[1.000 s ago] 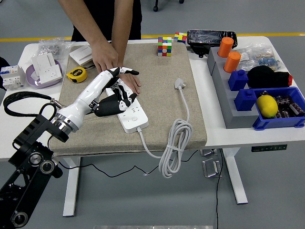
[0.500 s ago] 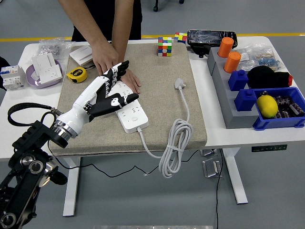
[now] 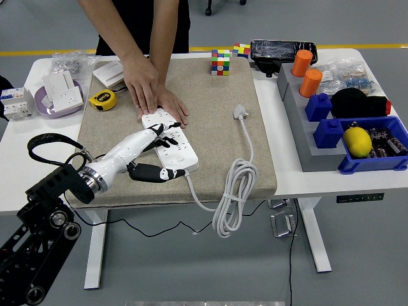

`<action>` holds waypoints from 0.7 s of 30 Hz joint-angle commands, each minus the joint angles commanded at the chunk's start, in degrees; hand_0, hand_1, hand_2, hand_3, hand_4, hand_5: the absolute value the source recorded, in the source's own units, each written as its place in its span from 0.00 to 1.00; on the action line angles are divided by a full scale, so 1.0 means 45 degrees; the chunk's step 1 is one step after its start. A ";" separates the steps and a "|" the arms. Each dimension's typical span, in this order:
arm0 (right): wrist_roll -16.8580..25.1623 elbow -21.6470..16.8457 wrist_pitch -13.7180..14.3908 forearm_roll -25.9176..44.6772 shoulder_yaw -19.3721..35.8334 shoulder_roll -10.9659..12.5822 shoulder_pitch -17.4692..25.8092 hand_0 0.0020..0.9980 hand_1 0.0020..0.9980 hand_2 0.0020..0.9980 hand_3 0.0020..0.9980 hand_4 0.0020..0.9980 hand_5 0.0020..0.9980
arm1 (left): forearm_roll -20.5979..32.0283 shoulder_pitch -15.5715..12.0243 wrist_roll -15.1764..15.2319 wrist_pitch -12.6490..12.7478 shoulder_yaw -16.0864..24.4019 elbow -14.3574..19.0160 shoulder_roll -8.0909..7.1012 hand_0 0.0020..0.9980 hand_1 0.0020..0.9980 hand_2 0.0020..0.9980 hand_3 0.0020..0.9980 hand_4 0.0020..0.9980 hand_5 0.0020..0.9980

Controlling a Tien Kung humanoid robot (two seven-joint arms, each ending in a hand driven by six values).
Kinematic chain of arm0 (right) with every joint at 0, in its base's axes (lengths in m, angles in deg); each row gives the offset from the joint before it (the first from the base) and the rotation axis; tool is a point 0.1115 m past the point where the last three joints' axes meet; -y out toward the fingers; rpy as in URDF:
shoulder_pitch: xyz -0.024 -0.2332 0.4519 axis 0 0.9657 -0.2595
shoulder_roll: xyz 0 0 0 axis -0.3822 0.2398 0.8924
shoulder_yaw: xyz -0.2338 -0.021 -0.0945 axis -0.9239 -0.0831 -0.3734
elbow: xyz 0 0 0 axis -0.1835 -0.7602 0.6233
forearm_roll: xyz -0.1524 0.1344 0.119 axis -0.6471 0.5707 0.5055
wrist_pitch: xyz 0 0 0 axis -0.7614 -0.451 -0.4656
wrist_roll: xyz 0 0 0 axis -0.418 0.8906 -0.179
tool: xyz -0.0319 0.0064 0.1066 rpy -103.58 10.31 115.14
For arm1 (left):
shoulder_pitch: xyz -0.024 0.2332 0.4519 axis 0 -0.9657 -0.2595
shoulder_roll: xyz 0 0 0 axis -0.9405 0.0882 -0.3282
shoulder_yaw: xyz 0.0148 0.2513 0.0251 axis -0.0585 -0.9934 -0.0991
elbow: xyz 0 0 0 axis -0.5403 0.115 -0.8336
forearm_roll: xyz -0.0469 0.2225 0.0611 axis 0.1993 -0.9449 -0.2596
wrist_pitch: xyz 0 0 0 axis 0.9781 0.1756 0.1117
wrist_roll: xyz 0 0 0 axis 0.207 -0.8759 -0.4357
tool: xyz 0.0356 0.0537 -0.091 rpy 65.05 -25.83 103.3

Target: Pick up the plug,place it near the board,insert it into the board,press the button

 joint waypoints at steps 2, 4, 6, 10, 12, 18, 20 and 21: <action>0.0000 0.0001 0.0001 0.0005 -0.0008 0.0002 0.0010 0.82 0.79 0.75 0.76 1.00 1.00 | -0.0717 0.0063 0.0041 0.0028 -0.0106 -0.0228 -0.0041 0.20 0.11 0.18 0.88 0.46 0.03; -0.0004 0.0003 0.0000 0.0016 -0.0032 0.0009 0.0028 0.82 0.79 0.75 0.76 1.00 1.00 | -0.1243 0.0159 0.0092 0.0165 -0.0248 -0.0551 -0.0086 0.20 0.11 0.18 0.88 0.46 0.03; -0.0007 0.0007 -0.0003 0.0029 -0.0049 0.0016 0.0032 0.82 0.79 0.75 0.76 1.00 1.00 | -0.1243 0.0246 0.0127 0.0242 -0.0339 -0.0793 -0.0115 0.20 0.11 0.18 0.88 0.46 0.03; -0.0006 0.0006 0.0001 0.0024 -0.0043 0.0026 0.0008 0.82 0.79 0.75 0.76 1.00 1.00 | -0.1243 0.0434 0.0179 0.0186 -0.0493 -0.1169 -0.0166 0.16 0.05 0.15 0.81 0.46 0.00; -0.0005 0.0006 0.0001 0.0029 -0.0040 0.0025 0.0001 0.82 0.79 0.75 0.76 1.00 1.00 | -0.1243 0.0536 0.0206 0.0133 -0.0618 -0.1319 -0.0206 0.16 0.05 0.15 0.81 0.46 0.00; -0.0003 0.0009 0.0001 0.0034 -0.0020 0.0019 -0.0017 0.82 0.79 0.75 0.76 1.00 1.00 | -0.1243 0.0752 0.0226 0.0184 -0.0953 -0.1883 -0.0153 0.15 0.04 0.15 0.78 0.48 0.00; -0.0002 0.0006 0.0003 0.0028 -0.0014 0.0020 -0.0025 0.82 0.79 0.75 0.76 1.00 1.00 | -0.1243 0.0817 0.0240 0.0226 -0.1043 -0.2061 -0.0108 0.15 0.04 0.15 0.80 0.48 0.00; -0.0002 0.0005 0.0004 0.0027 -0.0011 0.0020 -0.0028 0.82 0.79 0.75 0.76 1.00 1.00 | -0.1243 0.0846 0.0245 0.0239 -0.1077 -0.2125 -0.0092 0.15 0.04 0.15 0.80 0.48 0.00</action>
